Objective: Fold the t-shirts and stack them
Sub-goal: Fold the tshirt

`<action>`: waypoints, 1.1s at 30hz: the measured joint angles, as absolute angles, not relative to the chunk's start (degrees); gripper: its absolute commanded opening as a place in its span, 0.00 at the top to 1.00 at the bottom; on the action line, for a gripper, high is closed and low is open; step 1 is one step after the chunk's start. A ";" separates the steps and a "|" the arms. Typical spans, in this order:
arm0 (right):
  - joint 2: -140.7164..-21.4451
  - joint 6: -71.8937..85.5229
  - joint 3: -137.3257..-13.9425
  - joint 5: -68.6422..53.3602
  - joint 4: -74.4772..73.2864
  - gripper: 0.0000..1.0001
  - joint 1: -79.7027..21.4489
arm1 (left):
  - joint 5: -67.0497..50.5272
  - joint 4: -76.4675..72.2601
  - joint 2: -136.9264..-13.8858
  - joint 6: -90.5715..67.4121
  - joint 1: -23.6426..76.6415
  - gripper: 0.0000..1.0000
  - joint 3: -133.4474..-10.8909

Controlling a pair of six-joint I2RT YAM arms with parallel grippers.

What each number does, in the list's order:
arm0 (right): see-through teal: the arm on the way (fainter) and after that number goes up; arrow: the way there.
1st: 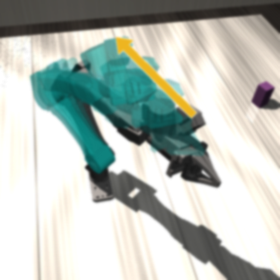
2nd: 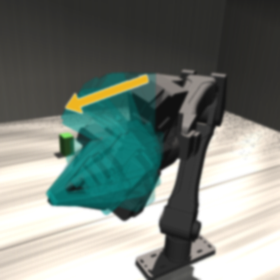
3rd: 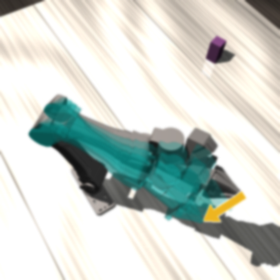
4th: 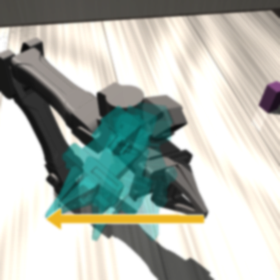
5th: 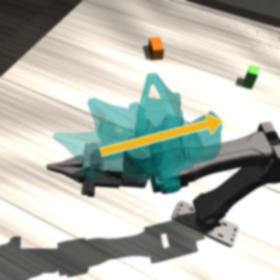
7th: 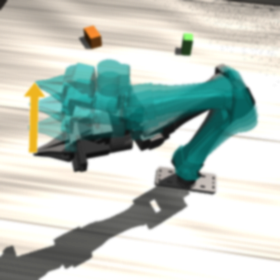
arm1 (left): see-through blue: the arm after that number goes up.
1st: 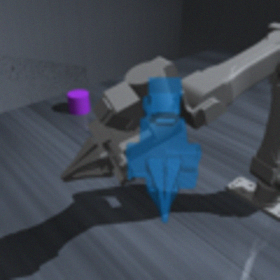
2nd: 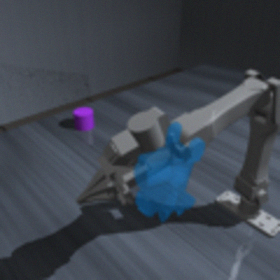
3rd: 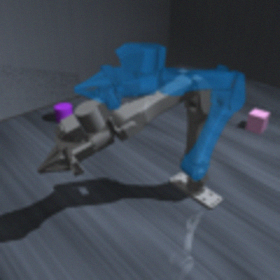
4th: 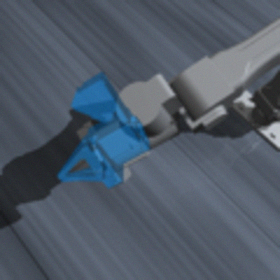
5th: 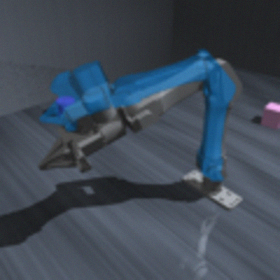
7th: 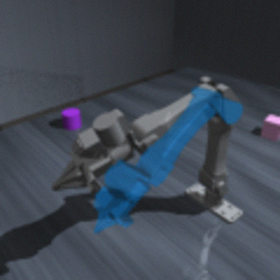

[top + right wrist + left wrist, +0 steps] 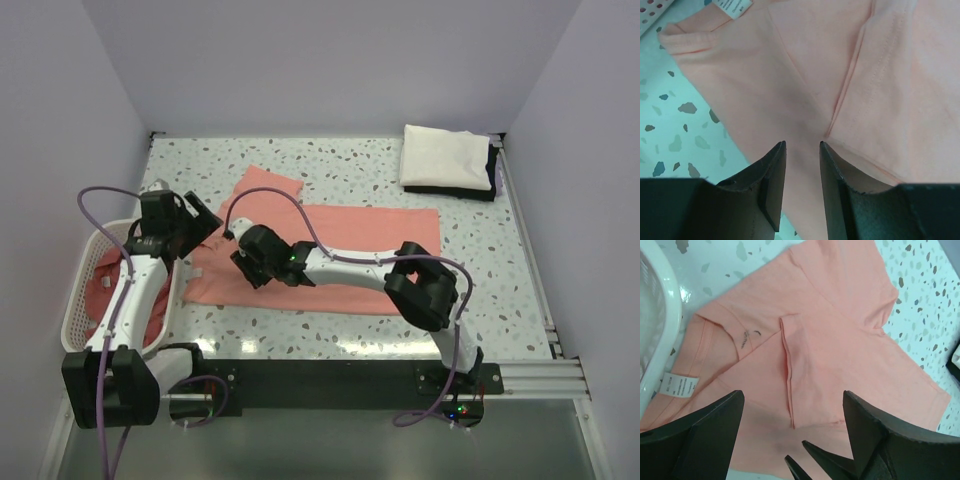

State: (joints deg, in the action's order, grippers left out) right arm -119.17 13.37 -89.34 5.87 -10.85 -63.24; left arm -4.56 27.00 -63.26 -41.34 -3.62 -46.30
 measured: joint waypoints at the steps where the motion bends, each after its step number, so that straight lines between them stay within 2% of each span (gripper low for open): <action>1: -119.42 13.10 -89.34 6.31 -10.72 0.63 -63.75 | -4.54 26.98 -63.29 -41.34 -3.77 0.15 -46.94; 14: -124.84 11.03 -90.67 9.87 -11.05 0.65 -62.61 | -4.99 27.07 -63.96 -41.30 -5.56 0.15 -48.49; 17: -125.40 10.70 -91.35 10.04 -11.16 0.70 -62.63 | -5.32 27.07 -64.16 -41.30 -5.63 0.15 -48.49; 21: -125.40 10.41 -91.61 10.96 -11.25 0.84 -62.63 | -5.61 27.07 -64.38 -41.30 -5.63 0.15 -48.49; 25: -125.40 10.46 -91.77 11.66 -11.33 0.92 -62.61 | -5.82 27.05 -64.38 -41.30 -5.63 0.15 -48.49; 33: -125.40 12.10 -91.92 12.32 -12.03 0.97 -61.04 | -5.93 26.98 -64.38 -41.30 -5.63 0.15 -48.40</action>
